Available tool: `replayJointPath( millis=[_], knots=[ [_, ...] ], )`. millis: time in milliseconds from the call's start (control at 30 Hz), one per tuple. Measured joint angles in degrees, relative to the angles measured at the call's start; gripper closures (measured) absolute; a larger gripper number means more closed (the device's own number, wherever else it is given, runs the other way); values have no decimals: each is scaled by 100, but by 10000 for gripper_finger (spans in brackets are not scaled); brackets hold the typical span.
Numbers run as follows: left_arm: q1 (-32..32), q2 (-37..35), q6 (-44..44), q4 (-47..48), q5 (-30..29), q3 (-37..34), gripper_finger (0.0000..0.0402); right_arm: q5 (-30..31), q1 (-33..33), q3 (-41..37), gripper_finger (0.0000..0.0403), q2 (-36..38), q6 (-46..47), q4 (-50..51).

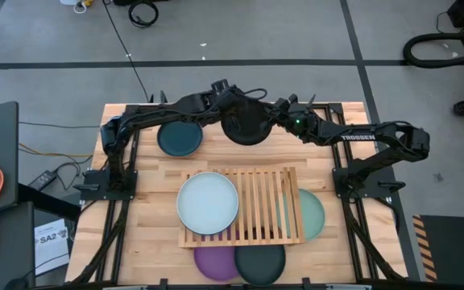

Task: Place and stack plates onto a shelf
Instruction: Put the black plate on the shelf

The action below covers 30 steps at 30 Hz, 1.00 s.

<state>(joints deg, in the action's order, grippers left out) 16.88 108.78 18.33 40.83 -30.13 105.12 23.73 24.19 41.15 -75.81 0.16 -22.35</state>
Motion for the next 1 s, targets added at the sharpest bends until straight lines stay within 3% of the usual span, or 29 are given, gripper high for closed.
replayJointPath(
  millis=[367, 500, 600, 667, 867, 1000],
  knots=[
    [76, -1191, -156, 911, 700, 4, 274, 20, 659, 0, 382, 0, -28, 17],
    [312, -1781, -360, 1178, 1769, -170, 274, -319, 842, 0, 382, 56, -32, 27],
    [585, -2342, -398, 1111, 2763, -669, 274, -585, 959, 2, 382, 205, 16, 40],
    [759, -2748, -398, 1030, 3120, -1156, 274, -702, 1018, 2, 382, 365, 18, 62],
    [1099, -4116, -490, 133, 3240, -2988, 274, -1032, 1196, 4, 382, 1020, 146, 291],
    [1182, -4963, -531, -767, 3241, -4208, 274, -1619, 1335, 4, 382, 1500, 688, 492]
  ],
)
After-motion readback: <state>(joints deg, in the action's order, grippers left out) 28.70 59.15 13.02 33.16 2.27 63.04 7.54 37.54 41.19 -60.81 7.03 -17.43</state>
